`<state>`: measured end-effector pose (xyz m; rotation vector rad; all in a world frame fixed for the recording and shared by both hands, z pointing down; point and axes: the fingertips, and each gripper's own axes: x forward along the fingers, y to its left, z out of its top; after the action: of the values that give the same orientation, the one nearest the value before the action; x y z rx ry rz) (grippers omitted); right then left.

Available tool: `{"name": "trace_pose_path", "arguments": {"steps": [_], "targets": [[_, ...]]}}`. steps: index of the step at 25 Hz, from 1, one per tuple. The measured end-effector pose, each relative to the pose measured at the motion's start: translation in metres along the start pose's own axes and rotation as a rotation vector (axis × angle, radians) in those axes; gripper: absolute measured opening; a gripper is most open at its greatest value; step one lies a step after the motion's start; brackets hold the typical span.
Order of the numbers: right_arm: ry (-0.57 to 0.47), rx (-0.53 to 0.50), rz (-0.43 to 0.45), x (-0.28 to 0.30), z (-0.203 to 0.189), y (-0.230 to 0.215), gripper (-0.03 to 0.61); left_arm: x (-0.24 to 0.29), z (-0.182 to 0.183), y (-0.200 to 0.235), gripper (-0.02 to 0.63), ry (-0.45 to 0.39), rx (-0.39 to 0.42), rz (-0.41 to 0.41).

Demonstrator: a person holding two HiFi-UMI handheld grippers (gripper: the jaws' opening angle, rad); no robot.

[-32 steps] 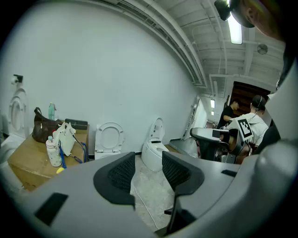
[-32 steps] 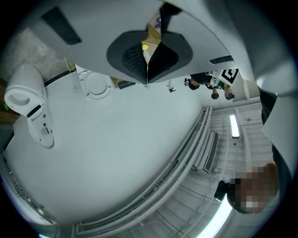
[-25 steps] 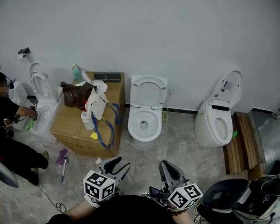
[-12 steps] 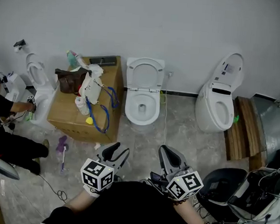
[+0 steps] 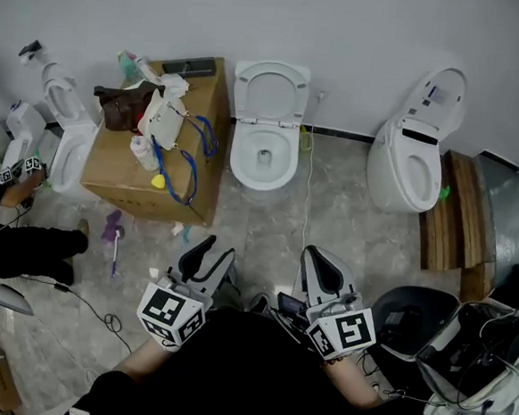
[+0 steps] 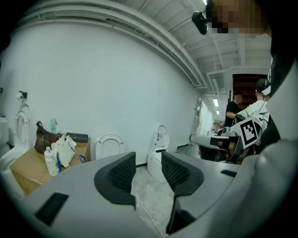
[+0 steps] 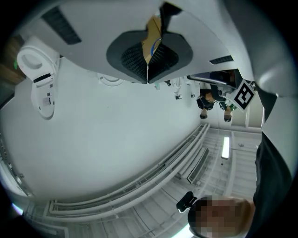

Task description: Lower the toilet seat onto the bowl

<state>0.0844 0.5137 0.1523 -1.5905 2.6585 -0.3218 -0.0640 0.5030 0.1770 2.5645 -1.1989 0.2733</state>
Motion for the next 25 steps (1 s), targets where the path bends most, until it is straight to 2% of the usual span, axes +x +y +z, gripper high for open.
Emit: {"name": "trace_pose_path", "arguments": {"steps": [5, 7, 9, 11, 16, 21, 25], "targets": [[0.012, -0.126, -0.004, 0.019, 0.006, 0.003, 0.029, 0.010, 0.015, -0.010, 0.144, -0.059, 0.108, -0.043], [0.001, -0.173, -0.004, 0.028, 0.012, 0.003, 0.029, 0.019, 0.026, -0.015, 0.058, -0.117, 0.138, -0.076], [-0.037, -0.168, -0.018, 0.042, 0.023, 0.002, 0.029, 0.030, 0.032, -0.013, 0.034, -0.137, 0.169, -0.099], [-0.047, -0.152, -0.028, 0.058, 0.027, 0.001, 0.029, 0.041, 0.034, -0.001, 0.029, -0.135, 0.164, -0.109], [0.008, -0.158, -0.042, 0.099, 0.019, -0.015, 0.029, 0.071, 0.043, 0.037, 0.029, -0.122, 0.106, -0.134], [0.084, -0.198, -0.059, 0.151, 0.015, -0.033, 0.029, 0.108, 0.068, 0.082, 0.029, -0.139, 0.114, -0.156], [0.071, -0.194, -0.074, 0.196, 0.028, -0.038, 0.029, 0.134, 0.084, 0.115, 0.029, -0.147, 0.118, -0.193]]}}
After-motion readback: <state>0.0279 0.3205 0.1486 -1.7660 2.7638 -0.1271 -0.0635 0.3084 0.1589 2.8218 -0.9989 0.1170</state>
